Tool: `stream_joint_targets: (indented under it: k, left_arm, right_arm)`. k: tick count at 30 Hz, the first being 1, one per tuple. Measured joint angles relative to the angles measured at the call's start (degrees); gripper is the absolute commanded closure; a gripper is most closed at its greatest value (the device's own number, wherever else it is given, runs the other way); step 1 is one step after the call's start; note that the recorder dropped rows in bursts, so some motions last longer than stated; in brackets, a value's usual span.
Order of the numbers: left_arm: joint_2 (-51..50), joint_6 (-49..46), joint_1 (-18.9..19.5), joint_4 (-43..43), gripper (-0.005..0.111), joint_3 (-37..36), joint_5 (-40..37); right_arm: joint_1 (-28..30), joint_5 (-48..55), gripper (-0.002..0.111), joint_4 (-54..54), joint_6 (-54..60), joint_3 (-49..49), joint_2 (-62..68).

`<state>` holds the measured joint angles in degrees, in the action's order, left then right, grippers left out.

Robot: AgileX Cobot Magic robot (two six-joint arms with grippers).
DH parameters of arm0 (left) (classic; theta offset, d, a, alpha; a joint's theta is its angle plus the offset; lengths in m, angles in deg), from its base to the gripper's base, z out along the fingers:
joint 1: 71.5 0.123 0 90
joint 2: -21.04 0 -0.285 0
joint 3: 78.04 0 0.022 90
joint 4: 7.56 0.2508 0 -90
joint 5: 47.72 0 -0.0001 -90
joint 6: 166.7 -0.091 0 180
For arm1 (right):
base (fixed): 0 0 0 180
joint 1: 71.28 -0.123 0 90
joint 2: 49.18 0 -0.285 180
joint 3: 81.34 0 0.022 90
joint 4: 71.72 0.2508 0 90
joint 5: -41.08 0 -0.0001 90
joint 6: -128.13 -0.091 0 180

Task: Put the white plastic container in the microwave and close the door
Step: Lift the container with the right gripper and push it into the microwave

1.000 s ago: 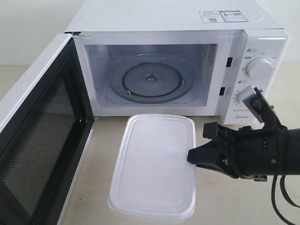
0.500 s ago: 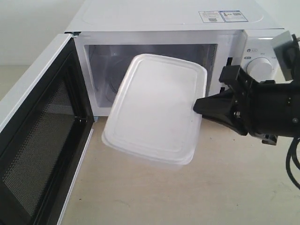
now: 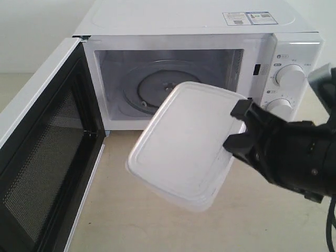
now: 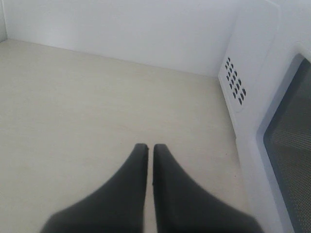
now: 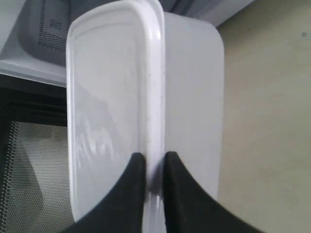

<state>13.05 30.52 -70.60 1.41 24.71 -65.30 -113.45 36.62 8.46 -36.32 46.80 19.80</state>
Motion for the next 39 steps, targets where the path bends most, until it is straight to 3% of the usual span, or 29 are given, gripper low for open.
stream_joint_targets:
  k: [5, 10, 18, 27, 39]
  left_arm:
    - [0.0, 0.0, 0.0, 0.0, 0.102, 0.0, 0.0]
    - [0.0, 0.0, 0.0, 0.0, 0.102, 0.0, 0.0]
    - [0.0, 0.0, 0.0, 0.0, 0.102, 0.0, 0.0]
    - [0.0, 0.0, 0.0, 0.0, 0.102, 0.0, 0.0]
    - [0.0, 0.0, 0.0, 0.0, 0.102, 0.0, 0.0]
  right_arm:
    - [-8.16, -11.23, 0.108, -24.06, -30.3, -5.37, 0.0]
    - [-9.73, -16.33, 0.108, -42.12, -50.93, -8.71, 0.0]
    - [-9.73, -24.86, 0.108, -42.91, -58.34, -10.61, 1.7]
    - [-9.73, -37.47, 0.108, -51.38, -75.12, -10.5, 17.34]
    - [-9.73, -42.64, 0.108, -47.29, -78.72, 0.79, 31.81]
